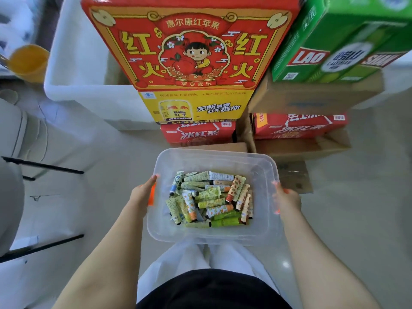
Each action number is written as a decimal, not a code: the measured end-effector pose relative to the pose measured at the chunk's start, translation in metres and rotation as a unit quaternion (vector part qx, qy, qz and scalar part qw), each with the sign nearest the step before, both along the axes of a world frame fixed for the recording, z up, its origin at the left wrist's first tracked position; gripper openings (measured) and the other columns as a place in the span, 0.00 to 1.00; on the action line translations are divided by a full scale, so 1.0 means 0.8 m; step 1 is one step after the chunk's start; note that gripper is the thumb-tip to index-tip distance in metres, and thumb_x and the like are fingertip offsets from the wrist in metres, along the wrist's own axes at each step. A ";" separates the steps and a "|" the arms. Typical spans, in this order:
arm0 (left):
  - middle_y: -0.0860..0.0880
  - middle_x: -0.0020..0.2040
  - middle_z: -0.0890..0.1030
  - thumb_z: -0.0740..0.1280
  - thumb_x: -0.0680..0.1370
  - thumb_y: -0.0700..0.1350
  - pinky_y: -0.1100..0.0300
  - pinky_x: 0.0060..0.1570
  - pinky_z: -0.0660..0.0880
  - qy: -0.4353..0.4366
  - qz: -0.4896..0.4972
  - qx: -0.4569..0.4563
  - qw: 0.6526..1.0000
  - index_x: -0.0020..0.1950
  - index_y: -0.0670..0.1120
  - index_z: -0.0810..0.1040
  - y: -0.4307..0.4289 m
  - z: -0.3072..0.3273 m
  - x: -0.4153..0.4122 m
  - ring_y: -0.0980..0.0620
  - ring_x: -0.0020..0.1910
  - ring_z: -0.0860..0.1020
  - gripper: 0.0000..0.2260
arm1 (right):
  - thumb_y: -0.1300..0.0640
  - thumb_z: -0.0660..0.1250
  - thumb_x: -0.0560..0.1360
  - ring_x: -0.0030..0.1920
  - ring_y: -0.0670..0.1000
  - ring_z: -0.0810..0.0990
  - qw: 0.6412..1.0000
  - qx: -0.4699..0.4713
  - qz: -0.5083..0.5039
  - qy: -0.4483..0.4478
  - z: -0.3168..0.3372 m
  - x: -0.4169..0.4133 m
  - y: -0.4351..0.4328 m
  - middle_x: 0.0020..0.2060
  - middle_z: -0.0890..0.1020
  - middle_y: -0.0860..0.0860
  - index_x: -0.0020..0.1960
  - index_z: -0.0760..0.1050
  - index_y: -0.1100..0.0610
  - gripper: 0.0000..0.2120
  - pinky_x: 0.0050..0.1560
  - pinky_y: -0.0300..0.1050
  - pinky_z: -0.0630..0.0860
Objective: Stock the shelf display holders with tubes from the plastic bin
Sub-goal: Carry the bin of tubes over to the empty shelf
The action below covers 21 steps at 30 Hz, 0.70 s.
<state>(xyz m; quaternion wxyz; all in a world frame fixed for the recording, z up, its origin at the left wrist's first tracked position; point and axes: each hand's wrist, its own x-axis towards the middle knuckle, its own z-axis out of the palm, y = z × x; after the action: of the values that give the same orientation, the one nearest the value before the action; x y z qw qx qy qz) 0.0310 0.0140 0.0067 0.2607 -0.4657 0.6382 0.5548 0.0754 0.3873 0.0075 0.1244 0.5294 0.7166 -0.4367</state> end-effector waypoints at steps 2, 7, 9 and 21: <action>0.44 0.42 0.81 0.71 0.72 0.56 0.48 0.52 0.77 0.004 0.006 0.029 1.000 0.43 0.43 0.78 0.001 0.009 0.012 0.43 0.40 0.79 0.16 | 0.43 0.66 0.74 0.32 0.54 0.75 1.000 0.007 -0.005 -0.003 0.009 0.026 -0.005 0.36 0.78 0.57 0.39 0.74 0.61 0.20 0.28 0.44 0.73; 0.42 0.47 0.82 0.72 0.68 0.59 0.45 0.56 0.76 0.010 -0.024 0.063 0.998 0.52 0.43 0.79 0.001 0.018 0.035 0.41 0.46 0.81 0.22 | 0.44 0.62 0.77 0.33 0.58 0.77 0.998 0.051 0.035 -0.028 0.019 0.104 -0.006 0.41 0.80 0.61 0.48 0.77 0.65 0.22 0.22 0.45 0.76; 0.42 0.50 0.83 0.72 0.61 0.63 0.43 0.56 0.76 0.006 -0.053 0.080 0.995 0.55 0.44 0.80 0.001 0.009 0.041 0.40 0.49 0.81 0.30 | 0.44 0.61 0.78 0.38 0.60 0.78 0.997 0.060 0.036 -0.032 0.021 0.134 -0.002 0.43 0.79 0.61 0.51 0.75 0.64 0.21 0.19 0.42 0.74; 0.42 0.41 0.74 0.59 0.80 0.52 0.56 0.40 0.70 0.011 -0.311 0.047 0.949 0.46 0.41 0.73 0.173 0.066 0.067 0.48 0.37 0.74 0.15 | 0.46 0.62 0.78 0.46 0.63 0.77 0.979 0.102 -0.171 0.032 0.060 0.274 0.081 0.41 0.76 0.60 0.49 0.74 0.66 0.21 0.50 0.58 0.75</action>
<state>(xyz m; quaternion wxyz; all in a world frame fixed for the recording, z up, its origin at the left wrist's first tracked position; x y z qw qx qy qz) 0.0850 0.1523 0.0597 0.4346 -0.2254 0.7276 0.4804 0.2946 0.4522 0.0556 -0.0300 0.6400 0.6595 -0.3932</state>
